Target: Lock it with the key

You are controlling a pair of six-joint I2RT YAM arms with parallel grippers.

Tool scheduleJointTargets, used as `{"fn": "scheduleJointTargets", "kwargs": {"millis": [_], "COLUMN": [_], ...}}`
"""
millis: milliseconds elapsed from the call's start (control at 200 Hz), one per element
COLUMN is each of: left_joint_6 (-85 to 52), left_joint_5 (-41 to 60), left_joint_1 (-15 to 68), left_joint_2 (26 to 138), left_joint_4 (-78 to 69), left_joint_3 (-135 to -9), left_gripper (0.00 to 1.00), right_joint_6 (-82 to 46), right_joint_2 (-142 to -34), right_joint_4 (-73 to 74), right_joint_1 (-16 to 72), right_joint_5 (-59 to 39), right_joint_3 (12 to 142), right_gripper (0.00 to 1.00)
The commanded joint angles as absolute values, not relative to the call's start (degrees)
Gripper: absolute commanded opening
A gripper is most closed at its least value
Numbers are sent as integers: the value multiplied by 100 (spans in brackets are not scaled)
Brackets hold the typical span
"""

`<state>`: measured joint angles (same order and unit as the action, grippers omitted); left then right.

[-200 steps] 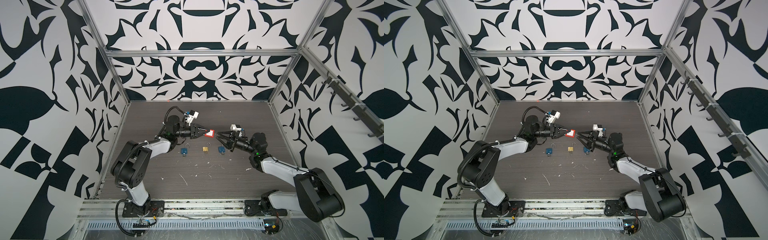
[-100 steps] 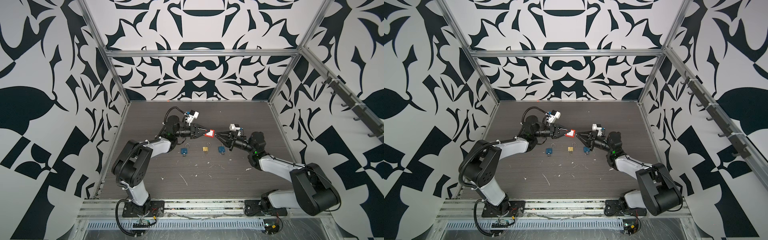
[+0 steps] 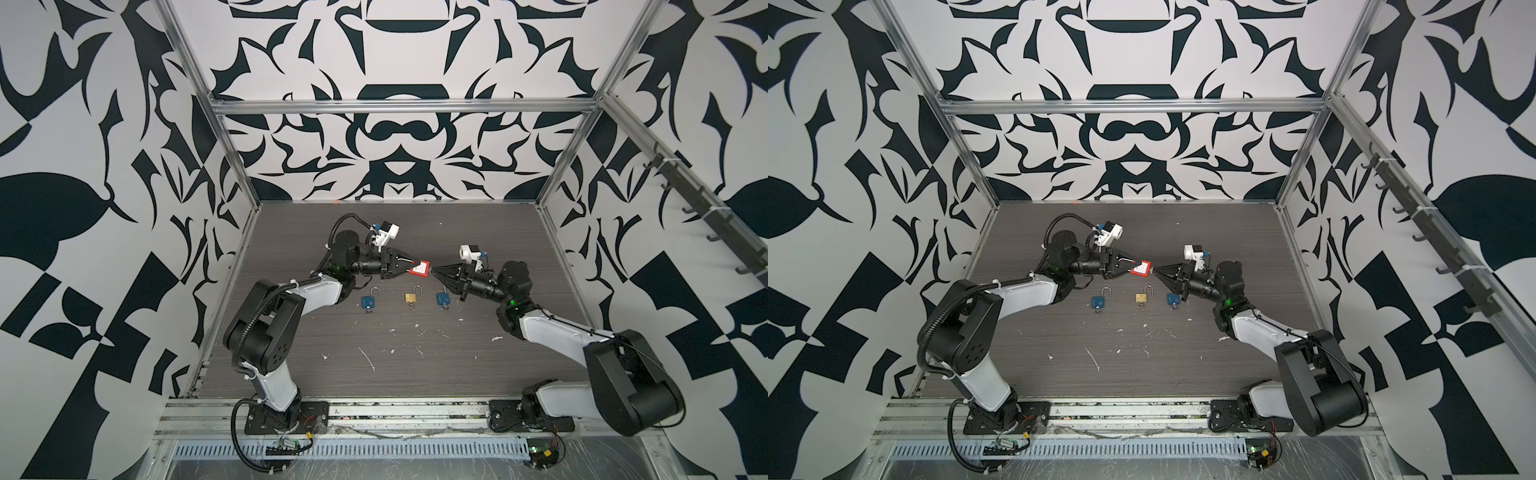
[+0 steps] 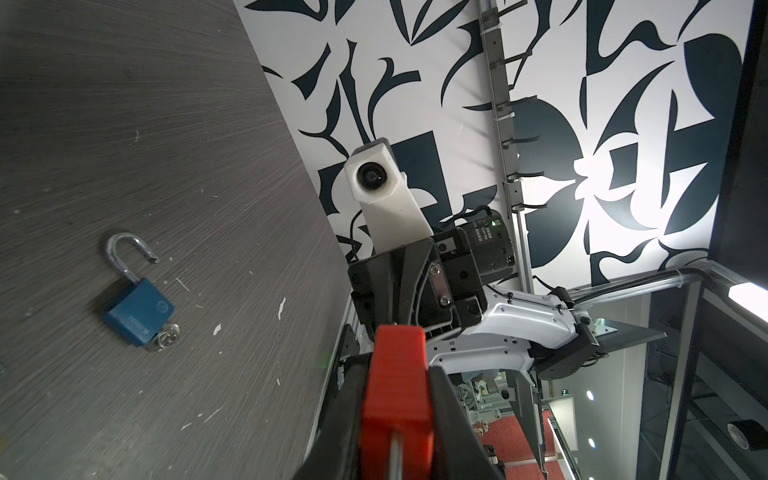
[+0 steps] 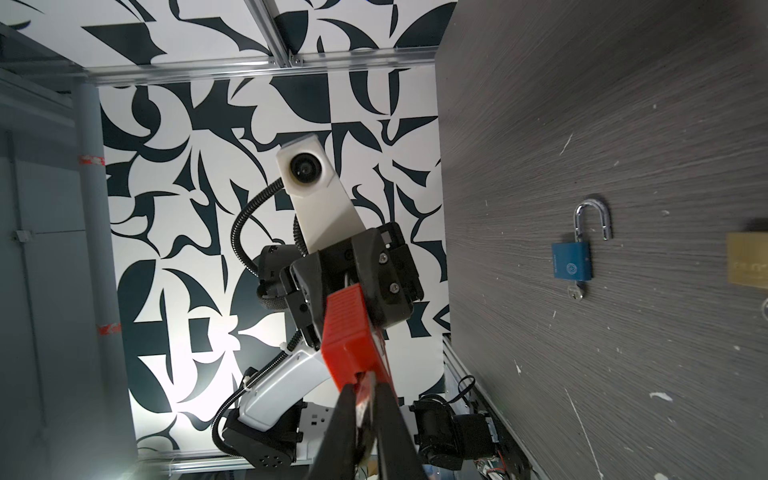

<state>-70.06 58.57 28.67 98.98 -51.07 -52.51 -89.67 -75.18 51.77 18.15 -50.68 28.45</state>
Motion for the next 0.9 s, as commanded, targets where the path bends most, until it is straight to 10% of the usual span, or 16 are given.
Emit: {"fn": "scheduleJointTargets", "kwargs": {"millis": [0,895], "left_joint_6": [-7121,-8179], "left_joint_5": [5968,6188], "left_joint_1": [2883,2507], "left_joint_2": [9914,10418], "left_joint_4": [-5055,-6377], "left_joint_3": [-5458,-5221], "left_gripper": [0,0], "right_joint_6": [-7903,-9203], "right_joint_2": [-7124,-8304], "right_joint_4": [4474,7980], "right_joint_1": [1845,1369], "right_joint_5": [-5280,-5500], "right_joint_3": [3145,2551], "right_gripper": [11,0]}}
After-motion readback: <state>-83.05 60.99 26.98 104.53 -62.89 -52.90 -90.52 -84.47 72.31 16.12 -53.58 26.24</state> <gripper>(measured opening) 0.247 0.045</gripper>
